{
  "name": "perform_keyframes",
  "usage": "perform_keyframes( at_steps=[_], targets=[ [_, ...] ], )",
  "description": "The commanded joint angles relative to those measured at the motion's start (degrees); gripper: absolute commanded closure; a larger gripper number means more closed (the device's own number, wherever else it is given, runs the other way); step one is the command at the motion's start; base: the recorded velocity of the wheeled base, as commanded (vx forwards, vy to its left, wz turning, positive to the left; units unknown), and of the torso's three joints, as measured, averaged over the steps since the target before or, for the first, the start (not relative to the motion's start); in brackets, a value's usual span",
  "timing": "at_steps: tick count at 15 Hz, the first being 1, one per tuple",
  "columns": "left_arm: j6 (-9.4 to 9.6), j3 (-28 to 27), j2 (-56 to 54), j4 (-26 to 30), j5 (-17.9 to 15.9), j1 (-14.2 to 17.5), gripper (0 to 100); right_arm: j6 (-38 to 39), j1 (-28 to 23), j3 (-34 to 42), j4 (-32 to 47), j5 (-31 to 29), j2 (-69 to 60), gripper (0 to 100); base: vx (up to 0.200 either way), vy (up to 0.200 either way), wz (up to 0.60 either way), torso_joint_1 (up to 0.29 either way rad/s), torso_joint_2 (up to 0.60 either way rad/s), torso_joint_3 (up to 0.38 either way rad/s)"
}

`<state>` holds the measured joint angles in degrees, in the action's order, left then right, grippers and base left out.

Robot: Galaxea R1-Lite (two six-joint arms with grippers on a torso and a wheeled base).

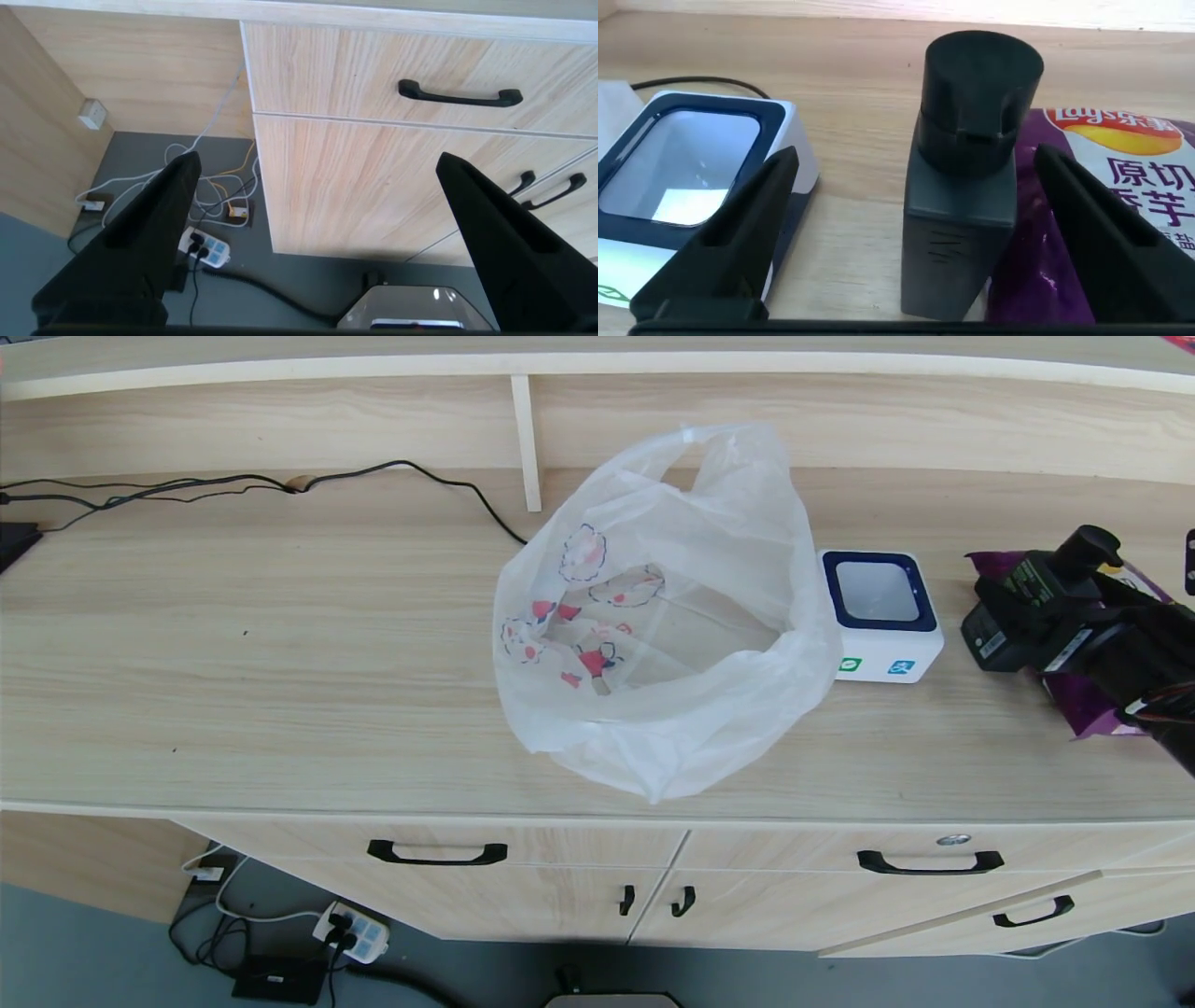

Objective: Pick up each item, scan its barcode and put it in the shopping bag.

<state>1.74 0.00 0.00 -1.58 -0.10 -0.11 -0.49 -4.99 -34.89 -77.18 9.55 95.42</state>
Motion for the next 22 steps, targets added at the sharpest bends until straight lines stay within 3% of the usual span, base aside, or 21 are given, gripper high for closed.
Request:
perform_keyframes(
  at_steps=[1,8,11,15,16,22],
  targets=[
    [0.01,0.00,0.09,0.00,0.01,-0.07,0,-0.22,0.24,-0.62,0.01,-0.05,1.00,0,0.000,0.000,0.00,0.000,0.00,0.000],
    [0.10,0.00,0.09,-0.09,0.01,-0.07,0,-0.04,0.24,-0.79,0.01,-0.14,3.20,0,0.000,0.000,0.00,0.000,0.00,0.000],
    [1.51,0.00,0.09,-0.17,0.01,0.02,0,-0.04,0.24,-2.90,0.01,-0.14,4.16,0,0.000,0.000,0.00,0.000,0.00,0.000],
    [1.68,0.00,0.09,-0.17,0.01,0.02,0,-0.04,0.06,-1.41,0.01,-0.14,4.25,0,0.000,0.000,0.00,0.000,0.00,0.000],
    [1.68,0.00,0.09,-0.26,0.01,0.02,0,-0.13,0.06,-1.06,0.01,-0.14,4.60,100,0.000,0.000,0.00,0.000,0.00,0.000],
    [1.68,0.00,0.09,-0.17,0.01,0.02,0,0.31,0.33,-1.06,0.01,-2.69,4.52,100,0.000,0.000,0.00,0.000,0.00,0.000]
  ],
)
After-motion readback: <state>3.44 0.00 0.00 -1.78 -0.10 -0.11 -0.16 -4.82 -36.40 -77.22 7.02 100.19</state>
